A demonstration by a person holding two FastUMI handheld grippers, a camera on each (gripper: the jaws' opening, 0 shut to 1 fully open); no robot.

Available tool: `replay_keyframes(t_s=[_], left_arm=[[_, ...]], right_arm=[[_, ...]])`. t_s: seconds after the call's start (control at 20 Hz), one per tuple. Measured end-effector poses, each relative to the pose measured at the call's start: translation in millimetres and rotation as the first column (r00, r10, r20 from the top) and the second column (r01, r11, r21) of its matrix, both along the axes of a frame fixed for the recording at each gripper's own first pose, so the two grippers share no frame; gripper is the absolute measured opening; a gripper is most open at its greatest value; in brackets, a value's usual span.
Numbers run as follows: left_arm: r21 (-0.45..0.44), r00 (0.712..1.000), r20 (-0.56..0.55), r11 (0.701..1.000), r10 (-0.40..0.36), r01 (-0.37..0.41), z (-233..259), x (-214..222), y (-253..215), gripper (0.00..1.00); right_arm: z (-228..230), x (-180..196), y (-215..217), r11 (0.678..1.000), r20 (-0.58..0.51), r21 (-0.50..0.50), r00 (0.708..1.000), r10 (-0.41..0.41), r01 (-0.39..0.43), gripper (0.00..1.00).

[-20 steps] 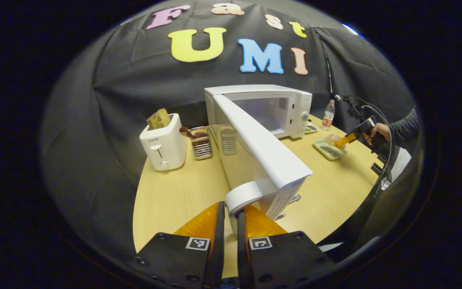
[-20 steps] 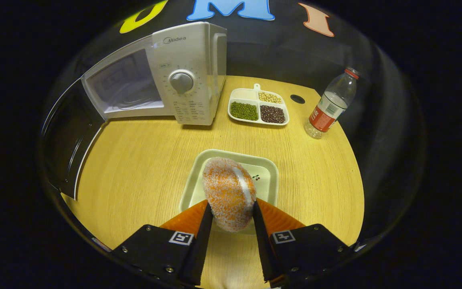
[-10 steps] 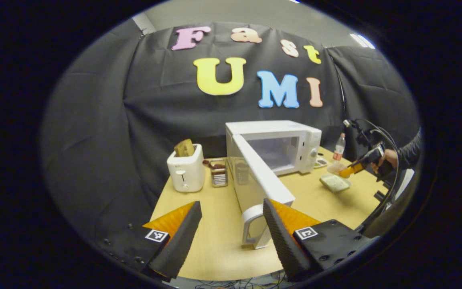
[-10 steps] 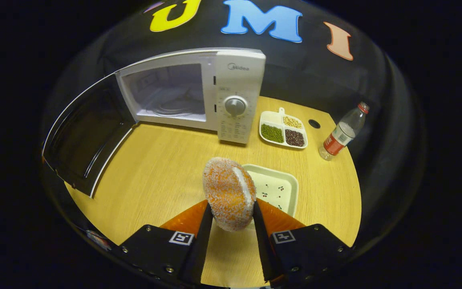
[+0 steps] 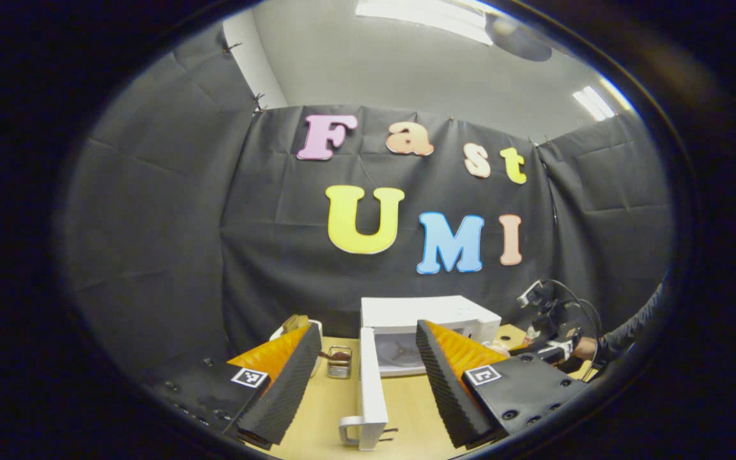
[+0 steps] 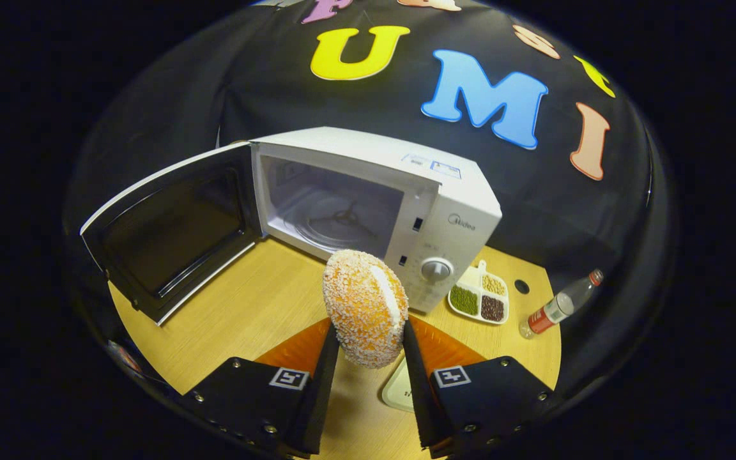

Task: Open the microwave oven with the left hand, put the food in, and close the microwave oven.

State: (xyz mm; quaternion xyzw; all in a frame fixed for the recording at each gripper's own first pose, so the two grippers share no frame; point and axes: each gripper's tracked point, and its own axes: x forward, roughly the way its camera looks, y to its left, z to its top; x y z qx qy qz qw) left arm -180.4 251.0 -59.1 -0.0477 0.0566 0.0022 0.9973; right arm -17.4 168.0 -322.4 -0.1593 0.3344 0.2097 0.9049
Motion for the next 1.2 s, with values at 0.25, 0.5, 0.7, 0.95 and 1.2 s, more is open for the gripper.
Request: replay_keyframes(t_s=[0.25,0.5,0.7,0.95,1.2], left_arm=[[0.031,1.000,0.011,0.999,0.021,-0.021,36,1,-31,0.94],[0.065,1.000,-0.007,0.998,0.021,-0.020,41,0,-58,0.96],[0.074,0.999,-0.035,0.997,0.035,-0.033,37,-6,-71,0.94],[0.089,0.990,-0.098,0.991,0.105,-0.097,27,-15,-65,0.94],[0.112,0.974,-0.165,0.984,0.155,-0.137,20,-19,-62,0.94]], right_arm=[[12,30,30,0.995,0.115,-0.014,0.989,0.096,-0.095,0.56],[-6,69,55,0.972,0.187,-0.177,0.964,0.190,-0.158,0.56],[-42,95,70,0.940,0.179,-0.283,0.952,0.247,-0.190,0.56],[-73,125,91,0.922,0.197,-0.342,0.945,0.260,-0.182,0.56],[-101,163,116,0.886,0.238,-0.425,0.922,0.307,-0.185,0.56]])
